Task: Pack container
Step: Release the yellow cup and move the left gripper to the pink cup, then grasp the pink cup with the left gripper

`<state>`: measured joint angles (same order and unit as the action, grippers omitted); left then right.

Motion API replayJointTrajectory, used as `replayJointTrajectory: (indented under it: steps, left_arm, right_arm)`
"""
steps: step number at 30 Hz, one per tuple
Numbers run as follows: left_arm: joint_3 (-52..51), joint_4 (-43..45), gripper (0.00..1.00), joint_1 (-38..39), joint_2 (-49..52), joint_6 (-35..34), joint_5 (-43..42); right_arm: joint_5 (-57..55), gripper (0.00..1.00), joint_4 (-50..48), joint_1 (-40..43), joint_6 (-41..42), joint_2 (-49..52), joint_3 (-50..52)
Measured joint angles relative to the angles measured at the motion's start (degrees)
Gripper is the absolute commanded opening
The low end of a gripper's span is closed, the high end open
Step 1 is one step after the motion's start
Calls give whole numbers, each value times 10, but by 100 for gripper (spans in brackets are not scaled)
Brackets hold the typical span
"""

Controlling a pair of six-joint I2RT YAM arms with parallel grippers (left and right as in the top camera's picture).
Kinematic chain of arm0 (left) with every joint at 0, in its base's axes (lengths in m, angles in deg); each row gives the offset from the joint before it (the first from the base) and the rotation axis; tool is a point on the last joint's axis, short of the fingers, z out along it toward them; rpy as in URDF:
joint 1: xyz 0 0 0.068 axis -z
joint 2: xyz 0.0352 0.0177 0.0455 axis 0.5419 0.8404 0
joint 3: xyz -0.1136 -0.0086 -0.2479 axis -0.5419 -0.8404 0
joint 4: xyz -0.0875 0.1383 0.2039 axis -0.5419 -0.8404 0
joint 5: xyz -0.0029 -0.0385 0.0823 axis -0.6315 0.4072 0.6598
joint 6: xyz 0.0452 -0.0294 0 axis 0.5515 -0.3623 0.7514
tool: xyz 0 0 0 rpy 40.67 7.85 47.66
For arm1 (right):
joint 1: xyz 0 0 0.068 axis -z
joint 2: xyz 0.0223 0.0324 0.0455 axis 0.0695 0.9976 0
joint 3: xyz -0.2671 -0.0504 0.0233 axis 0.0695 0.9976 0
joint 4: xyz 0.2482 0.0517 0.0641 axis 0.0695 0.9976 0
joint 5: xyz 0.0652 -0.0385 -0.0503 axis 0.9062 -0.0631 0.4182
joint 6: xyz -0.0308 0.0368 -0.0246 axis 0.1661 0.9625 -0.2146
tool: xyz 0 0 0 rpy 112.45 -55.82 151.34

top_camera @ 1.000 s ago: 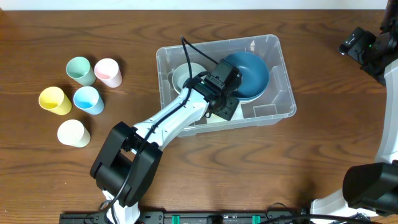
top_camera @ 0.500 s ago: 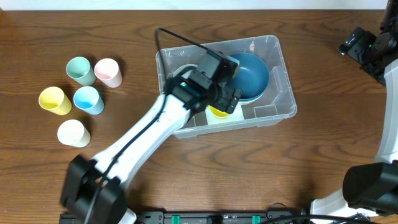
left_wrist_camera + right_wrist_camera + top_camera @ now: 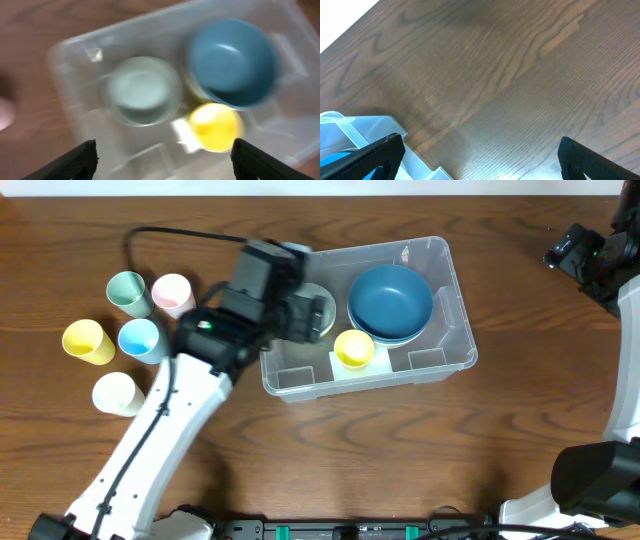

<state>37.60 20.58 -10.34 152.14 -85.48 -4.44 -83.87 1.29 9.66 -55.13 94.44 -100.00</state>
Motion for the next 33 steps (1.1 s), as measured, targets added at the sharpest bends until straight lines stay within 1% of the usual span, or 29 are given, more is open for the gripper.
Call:
replayJointTrajectory:
  steps: [4, 7, 9, 12, 18, 24, 27, 33]
  left_arm:
    - [0, -4, 86, -92, 9, -3, 21]
    - [0, 8, 86, -147, 24, 1, 27]
    - [0, 21, 86, -176, 42, 9, 33]
    - [0, 42, 87, -200, 79, 26, 35]
    - [0, 85, 87, -212, 170, 76, 45]
    - [0, 119, 87, -214, 246, 96, 80]
    - [0, 132, 87, -217, 263, 98, 87]
    - [0, 156, 87, -224, 266, 102, 95]
  right_arm:
    - [0, 99, 0, 0, 0, 0, 0]
    - [0, 99, 0, 0, 0, 0, 0]
    - [0, 99, 0, 0, 0, 0, 0]
    - [0, 99, 0, 0, 0, 0, 0]
    - [0, 99, 0, 0, 0, 0, 0]
    - [0, 99, 0, 0, 0, 0, 0]
    - [0, 99, 0, 0, 0, 0, 0]
    - [0, 99, 0, 0, 0, 0, 0]
